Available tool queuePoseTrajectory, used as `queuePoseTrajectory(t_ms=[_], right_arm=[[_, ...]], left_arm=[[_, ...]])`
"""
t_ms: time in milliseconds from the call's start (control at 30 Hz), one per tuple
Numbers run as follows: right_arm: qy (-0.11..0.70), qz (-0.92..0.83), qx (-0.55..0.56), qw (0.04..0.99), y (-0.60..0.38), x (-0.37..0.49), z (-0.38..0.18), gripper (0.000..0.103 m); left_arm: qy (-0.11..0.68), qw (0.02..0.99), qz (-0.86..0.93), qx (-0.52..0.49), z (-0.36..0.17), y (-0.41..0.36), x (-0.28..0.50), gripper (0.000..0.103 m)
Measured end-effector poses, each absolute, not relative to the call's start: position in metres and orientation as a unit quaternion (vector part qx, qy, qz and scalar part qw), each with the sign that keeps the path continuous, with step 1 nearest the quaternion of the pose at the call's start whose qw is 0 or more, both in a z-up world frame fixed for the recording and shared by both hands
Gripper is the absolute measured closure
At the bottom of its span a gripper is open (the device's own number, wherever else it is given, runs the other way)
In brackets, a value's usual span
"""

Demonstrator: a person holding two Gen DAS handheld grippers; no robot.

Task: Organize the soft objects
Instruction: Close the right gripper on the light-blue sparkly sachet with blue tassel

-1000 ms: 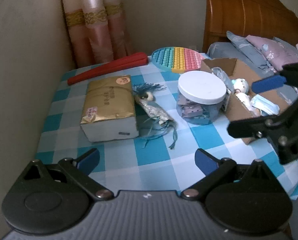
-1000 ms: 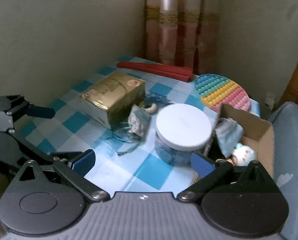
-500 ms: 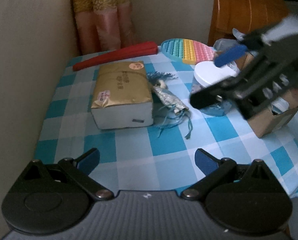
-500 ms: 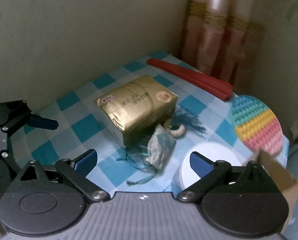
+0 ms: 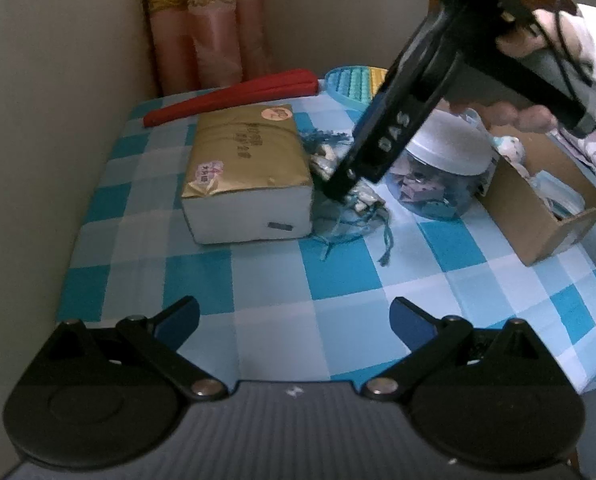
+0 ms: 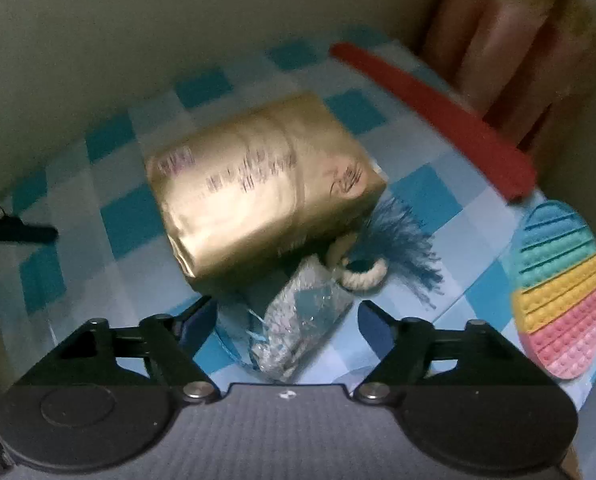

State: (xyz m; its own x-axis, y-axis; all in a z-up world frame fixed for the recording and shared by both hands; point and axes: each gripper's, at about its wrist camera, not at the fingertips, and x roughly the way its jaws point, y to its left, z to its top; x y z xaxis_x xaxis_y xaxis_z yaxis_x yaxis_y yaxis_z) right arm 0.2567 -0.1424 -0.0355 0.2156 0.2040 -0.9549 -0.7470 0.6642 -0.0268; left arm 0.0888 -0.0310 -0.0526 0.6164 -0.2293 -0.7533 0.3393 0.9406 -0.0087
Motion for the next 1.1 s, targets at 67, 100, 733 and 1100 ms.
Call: queuePoseTrajectory(t_ms=[67, 100, 733, 1100], right_arm=[[0.557, 0.317, -0.249, 0.726, -0.142, 0.264, -0.042, 0.026], [0.564, 0.316, -0.248, 0.722, -0.142, 0.268, -0.045, 0.027], [0.617, 0.298, -0.213, 0.697, -0.141, 0.29, -0.066, 0.06], [0.607, 0.304, -0.207, 0.704, -0.136, 0.256, -0.052, 0.072]], left_arm=[[0.407, 0.898, -0.155, 0.065, -0.053, -0.03, 0.091, 0.002], [0.408, 0.898, -0.154, 0.063, -0.053, -0.029, 0.091, 0.002], [0.415, 0.894, -0.151, 0.077, -0.057, -0.03, 0.098, 0.002], [0.446, 0.879, -0.129, 0.109, -0.065, -0.028, 0.107, 0.002]])
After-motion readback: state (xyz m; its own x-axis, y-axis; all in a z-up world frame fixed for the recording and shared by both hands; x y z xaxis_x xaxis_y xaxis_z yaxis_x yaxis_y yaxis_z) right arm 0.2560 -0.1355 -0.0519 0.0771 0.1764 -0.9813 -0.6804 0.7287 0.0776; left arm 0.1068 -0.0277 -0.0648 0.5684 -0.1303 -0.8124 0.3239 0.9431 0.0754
